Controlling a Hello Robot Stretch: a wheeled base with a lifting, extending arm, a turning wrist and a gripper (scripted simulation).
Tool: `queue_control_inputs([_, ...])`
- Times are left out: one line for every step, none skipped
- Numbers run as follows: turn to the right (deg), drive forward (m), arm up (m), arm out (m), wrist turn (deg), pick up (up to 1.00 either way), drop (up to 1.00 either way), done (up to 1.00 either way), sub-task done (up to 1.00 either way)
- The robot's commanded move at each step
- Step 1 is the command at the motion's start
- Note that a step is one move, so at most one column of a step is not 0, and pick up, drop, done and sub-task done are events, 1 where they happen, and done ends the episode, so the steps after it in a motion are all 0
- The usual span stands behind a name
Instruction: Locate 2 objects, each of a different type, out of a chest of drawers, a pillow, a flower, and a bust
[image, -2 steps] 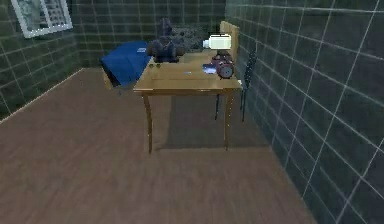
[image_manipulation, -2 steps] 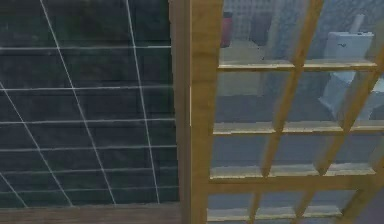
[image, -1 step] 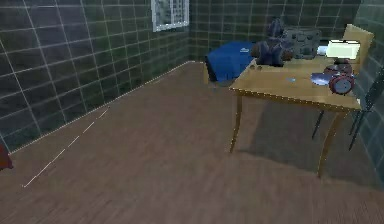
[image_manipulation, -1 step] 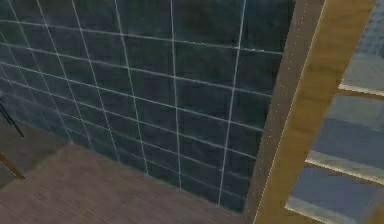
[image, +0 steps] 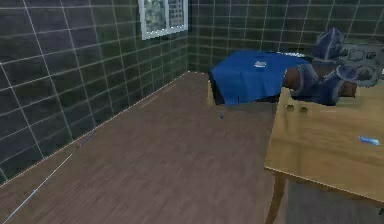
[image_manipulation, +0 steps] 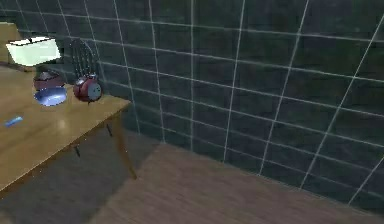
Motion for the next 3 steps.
queue_control_inputs([0.0,0.75,0.0,0.0,0.0,0.0,0.0,0.0,0.0])
queue_control_inputs([21.0,0.0,0.0,0.0,0.0,0.0,0.0,0.0,0.0])
queue_control_inputs([0.0,0.2,0.0,0.0,0.0,0.0,0.0,0.0,0.0])
